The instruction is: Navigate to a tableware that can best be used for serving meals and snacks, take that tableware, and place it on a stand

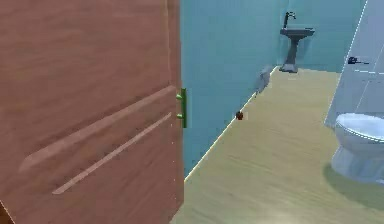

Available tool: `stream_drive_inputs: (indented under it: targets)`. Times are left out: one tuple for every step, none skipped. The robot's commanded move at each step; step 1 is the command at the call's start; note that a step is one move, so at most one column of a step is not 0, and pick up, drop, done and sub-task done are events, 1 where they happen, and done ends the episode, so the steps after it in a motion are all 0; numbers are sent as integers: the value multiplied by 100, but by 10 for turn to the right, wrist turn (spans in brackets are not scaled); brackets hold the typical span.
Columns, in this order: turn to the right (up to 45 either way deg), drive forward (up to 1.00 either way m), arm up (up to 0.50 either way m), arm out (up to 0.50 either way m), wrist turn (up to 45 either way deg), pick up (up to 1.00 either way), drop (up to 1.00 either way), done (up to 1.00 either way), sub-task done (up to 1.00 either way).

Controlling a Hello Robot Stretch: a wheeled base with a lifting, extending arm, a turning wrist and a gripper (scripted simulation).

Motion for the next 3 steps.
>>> stream_drive_inputs:
  targets:
    - [-450, 0, 0, 0, 0, 0, 0, 0, 0]
    - [-450, 0, 0, 0, 0, 0, 0, 0, 0]
    - [-360, 0, 0, 0, 0, 0, 0, 0, 0]
